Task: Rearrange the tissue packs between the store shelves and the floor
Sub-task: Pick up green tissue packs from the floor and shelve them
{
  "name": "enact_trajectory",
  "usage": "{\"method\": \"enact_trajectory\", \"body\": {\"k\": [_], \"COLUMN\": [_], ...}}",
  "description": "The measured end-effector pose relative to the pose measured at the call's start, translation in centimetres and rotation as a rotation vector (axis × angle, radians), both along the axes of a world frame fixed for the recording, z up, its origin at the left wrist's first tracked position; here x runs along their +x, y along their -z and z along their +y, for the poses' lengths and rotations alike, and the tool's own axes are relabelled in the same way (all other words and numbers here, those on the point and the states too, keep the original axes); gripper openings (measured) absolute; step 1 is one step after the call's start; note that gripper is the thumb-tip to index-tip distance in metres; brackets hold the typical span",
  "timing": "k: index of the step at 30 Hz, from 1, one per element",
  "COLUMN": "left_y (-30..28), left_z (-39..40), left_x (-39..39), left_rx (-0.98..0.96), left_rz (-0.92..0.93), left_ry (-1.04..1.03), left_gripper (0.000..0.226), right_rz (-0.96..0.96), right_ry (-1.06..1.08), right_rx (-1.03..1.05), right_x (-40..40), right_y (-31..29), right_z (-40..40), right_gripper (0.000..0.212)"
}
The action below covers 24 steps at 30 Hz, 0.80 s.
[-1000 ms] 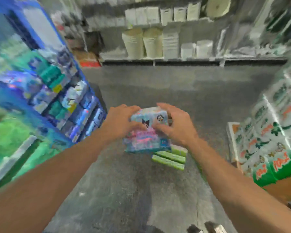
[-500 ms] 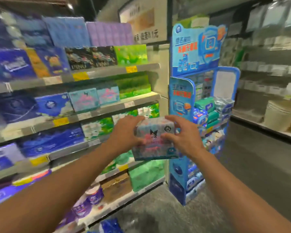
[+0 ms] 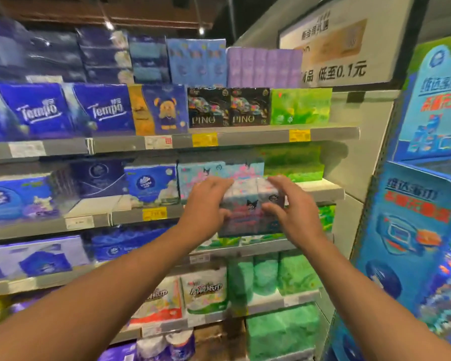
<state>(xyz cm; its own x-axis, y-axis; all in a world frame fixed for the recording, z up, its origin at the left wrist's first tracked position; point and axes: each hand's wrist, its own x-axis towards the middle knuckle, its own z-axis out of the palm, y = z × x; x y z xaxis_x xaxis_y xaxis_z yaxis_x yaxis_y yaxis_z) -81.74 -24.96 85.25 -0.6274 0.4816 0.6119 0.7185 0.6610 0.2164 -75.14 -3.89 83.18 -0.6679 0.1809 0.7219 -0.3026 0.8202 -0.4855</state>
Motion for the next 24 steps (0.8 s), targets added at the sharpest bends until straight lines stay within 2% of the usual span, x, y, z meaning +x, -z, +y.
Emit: {"method": "enact_trajectory", "body": {"k": [8,12,21,24], "left_y": [-1.4,-1.0,1.4,1.5], "left_z": [10.4,13.7,14.2,13.5], "left_x": [-13.1,-18.1,-24.0,-25.0], "left_rx": [0.04,0.006,-0.234,-0.269], "left_rz": [0.083,0.101,0.158,0.113], "left_ry": [-0.053,-0.088,-0.244,-0.294], "left_gripper": [0.068,0.067,0.063,0.06], "right_rz": [0.108,0.085,0.001,-0.04], "right_ry": [-0.005,0.0,-0.06,-0.093], "right_rx": [-0.062,-0.069,-0.063,-0.037], "right_x": [-14.6,-20.2,-26.9,-28.2], "right_y": [-0.2,0.6,3.1,3.2], "right_z": [9.7,12.9,14.1,13.7], "right_gripper": [0.055,0.054,0.054,0.054]}}
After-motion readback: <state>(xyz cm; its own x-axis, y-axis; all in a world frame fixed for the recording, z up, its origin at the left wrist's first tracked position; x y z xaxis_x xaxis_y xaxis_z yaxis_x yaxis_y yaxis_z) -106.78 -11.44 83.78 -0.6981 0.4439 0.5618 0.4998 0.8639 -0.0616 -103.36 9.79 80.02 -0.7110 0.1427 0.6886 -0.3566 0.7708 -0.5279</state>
